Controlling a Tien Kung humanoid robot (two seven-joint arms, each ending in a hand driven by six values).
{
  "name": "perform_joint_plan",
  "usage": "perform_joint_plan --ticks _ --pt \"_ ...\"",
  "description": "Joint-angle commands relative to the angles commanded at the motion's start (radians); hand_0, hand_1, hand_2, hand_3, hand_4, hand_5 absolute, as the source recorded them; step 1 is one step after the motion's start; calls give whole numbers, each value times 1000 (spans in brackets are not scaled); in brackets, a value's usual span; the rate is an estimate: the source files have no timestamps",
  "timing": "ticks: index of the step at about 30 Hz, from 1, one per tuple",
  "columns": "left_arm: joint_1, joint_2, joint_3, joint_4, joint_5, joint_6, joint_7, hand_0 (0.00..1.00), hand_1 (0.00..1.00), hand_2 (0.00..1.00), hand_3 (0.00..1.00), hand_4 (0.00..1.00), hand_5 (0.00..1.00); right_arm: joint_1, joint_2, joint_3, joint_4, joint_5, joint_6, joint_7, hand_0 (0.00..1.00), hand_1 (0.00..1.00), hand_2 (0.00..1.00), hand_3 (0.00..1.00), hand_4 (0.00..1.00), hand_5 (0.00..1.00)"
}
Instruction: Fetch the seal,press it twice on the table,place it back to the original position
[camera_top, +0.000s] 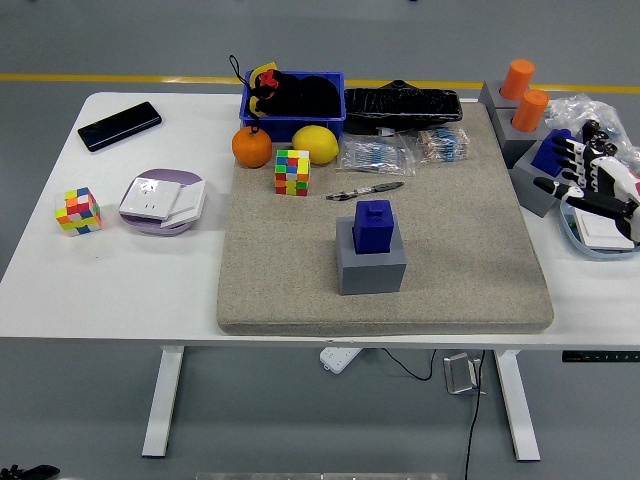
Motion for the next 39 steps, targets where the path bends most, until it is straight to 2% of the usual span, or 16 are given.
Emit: perform_joint_plan --ticks 4,5,10,11,14,16,17,22,23,39 --pt "0 1 -4 0 6 3 2 723 693 681 751 693 252 -49 14 133 0 -38 -7 -1 987 963 972 975 998 658" --pt "-1 2 -4 0 6 3 1 724 694 681 751 692 252 -60 17 157 1 -44 -9 -1 939 910 890 835 998 644" --pt "-2 3 -2 -1 5 6 -1 724 694 681 751 692 252 -98 60 285 8 -129 -16 -7 939 910 890 835 998 644" --pt "-2 4 1 -2 2 7 -2 723 693 681 750 693 253 -104 69 312 9 -140 -17 -9 915 869 854 803 998 561" --pt "-2 3 -3 -3 9 8 0 723 693 681 750 693 253 -119 84 371 8 -159 -21 -14 915 869 854 803 998 561" --pt "-1 4 -7 -3 16 11 3 723 693 681 750 693 253 -124 86 383 8 -163 -24 -16 915 869 854 803 998 561" --pt "-1 4 -8 -3 19 13 4 723 692 681 750 691 256 -127 87 389 7 -168 -28 -18 904 858 844 796 998 509" --pt "-7 6 -10 -6 27 15 4 723 692 681 750 691 256 -134 93 406 10 -185 -42 -20 904 858 844 796 998 509" --pt "-7 7 -9 -6 27 15 4 721 692 681 750 689 256 -135 94 407 10 -185 -43 -20 887 824 806 776 998 461" --pt "-16 2 -61 -6 92 10 25 721 692 681 749 684 258 -140 107 423 19 -197 -54 -30 877 815 799 769 998 431"
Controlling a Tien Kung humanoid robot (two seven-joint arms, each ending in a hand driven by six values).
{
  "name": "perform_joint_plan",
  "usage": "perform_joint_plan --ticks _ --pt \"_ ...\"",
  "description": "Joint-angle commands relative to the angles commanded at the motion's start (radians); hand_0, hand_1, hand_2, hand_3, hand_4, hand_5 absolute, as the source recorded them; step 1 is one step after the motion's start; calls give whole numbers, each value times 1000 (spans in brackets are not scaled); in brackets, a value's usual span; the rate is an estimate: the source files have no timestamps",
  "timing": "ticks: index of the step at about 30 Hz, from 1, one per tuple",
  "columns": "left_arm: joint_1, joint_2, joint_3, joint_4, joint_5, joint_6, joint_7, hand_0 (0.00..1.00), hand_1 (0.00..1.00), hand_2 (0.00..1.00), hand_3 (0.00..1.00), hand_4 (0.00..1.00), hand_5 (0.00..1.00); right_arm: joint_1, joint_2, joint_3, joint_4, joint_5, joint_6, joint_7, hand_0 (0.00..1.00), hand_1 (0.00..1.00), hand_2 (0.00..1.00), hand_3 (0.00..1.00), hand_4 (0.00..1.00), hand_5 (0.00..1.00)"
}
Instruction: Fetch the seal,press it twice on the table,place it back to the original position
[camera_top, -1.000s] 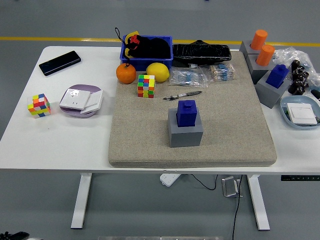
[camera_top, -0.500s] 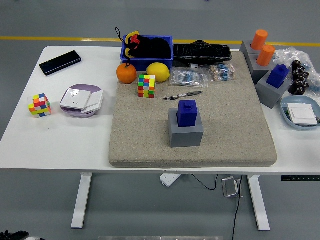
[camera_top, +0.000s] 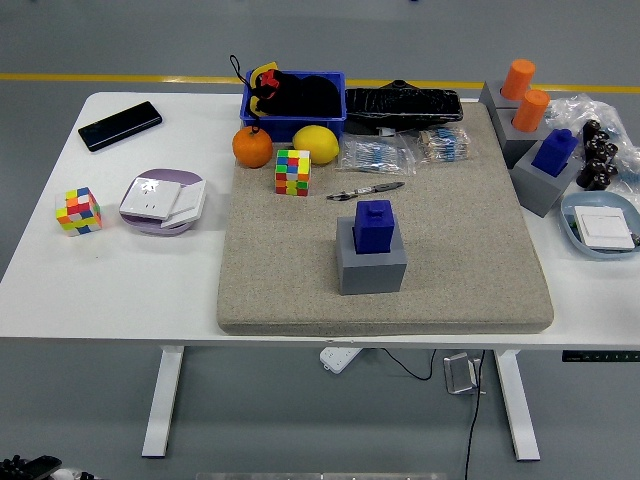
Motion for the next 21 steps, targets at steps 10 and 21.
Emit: perform_joint_plan --ticks 10,21 --pt "3 -3 16 3 -19 1 -11 723 692 681 749 679 261 -18 6 40 47 -1 -5 -9 870 803 785 764 998 416" --pt "11 -8 14 5 -18 2 -8 721 692 680 746 677 262 -30 27 106 67 -7 -1 -30 866 799 781 759 984 401"
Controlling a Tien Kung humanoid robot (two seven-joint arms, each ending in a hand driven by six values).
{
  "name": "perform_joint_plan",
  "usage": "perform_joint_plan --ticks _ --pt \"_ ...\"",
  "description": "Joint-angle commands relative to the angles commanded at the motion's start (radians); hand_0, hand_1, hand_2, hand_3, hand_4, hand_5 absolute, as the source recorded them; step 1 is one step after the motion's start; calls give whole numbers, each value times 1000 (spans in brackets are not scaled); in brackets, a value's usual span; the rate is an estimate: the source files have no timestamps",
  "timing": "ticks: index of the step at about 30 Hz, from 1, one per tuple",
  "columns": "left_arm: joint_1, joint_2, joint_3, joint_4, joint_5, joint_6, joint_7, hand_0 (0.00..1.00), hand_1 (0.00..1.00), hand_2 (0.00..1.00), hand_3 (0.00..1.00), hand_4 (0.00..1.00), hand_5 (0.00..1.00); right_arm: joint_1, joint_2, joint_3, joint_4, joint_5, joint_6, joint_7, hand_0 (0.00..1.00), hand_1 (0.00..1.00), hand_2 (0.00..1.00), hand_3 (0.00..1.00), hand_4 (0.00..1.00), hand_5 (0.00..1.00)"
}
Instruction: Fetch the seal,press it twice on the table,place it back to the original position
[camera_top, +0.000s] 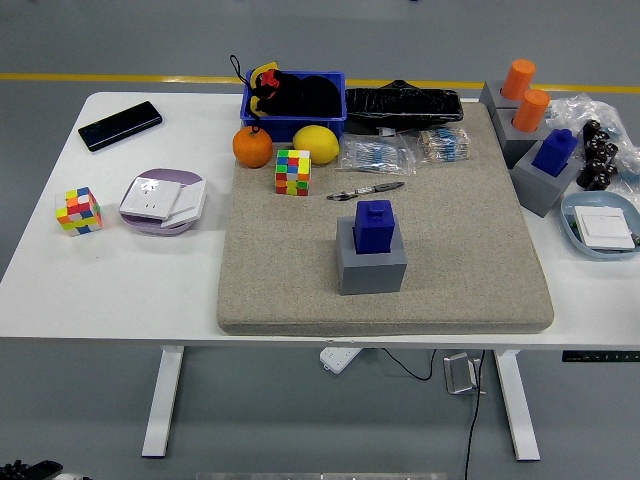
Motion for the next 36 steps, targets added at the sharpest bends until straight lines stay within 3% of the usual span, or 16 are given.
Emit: perform_joint_plan --ticks 36 --pt "-14 4 4 0 -4 1 -1 721 690 680 747 674 263 11 2 21 11 -5 -2 -18 856 788 767 747 938 363"
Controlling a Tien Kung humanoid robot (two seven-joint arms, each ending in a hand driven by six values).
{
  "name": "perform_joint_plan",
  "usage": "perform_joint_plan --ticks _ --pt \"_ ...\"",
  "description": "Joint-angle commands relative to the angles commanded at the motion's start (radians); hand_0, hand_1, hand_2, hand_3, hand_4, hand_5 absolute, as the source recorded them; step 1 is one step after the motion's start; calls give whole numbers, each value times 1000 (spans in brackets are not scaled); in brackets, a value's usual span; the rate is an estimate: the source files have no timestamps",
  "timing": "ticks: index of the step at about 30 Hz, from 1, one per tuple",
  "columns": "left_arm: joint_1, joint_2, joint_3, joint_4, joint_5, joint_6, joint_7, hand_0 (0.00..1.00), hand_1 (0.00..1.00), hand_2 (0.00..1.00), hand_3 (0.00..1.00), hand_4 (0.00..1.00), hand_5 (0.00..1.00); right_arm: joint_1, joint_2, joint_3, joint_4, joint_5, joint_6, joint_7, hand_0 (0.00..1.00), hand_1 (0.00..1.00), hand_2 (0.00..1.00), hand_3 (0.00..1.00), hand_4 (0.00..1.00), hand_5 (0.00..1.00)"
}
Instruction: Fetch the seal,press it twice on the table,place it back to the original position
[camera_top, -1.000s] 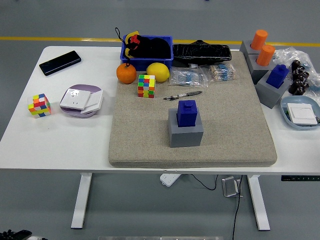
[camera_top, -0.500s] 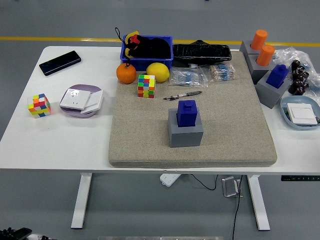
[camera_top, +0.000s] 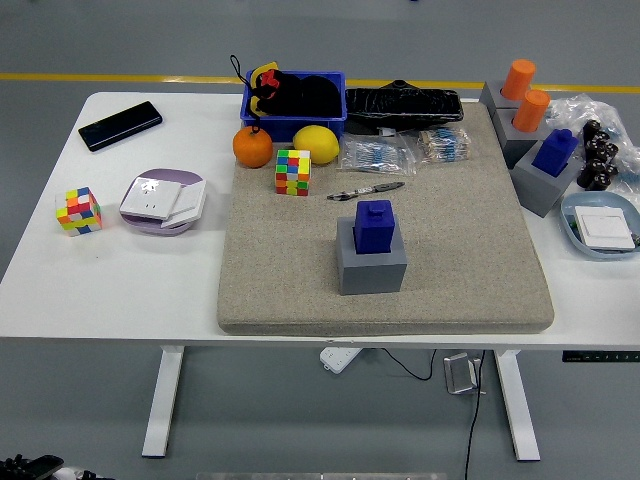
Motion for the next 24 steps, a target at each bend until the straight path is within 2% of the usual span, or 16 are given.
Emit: perform_joint_plan --ticks 9,12,24 --pt "-1 3 5 1 -7 1 -2 721 691 679 747 673 263 -3 -6 -4 -2 -1 -4 0 854 788 766 748 934 359" --pt "2 4 30 3 -45 2 -12 720 691 680 747 674 263 -7 -5 -2 -5 -4 -4 0 854 786 766 747 926 357" --pt "7 11 14 2 -16 1 -4 720 690 680 747 675 264 1 -7 -20 -10 -7 -5 -1 850 783 765 746 918 351"
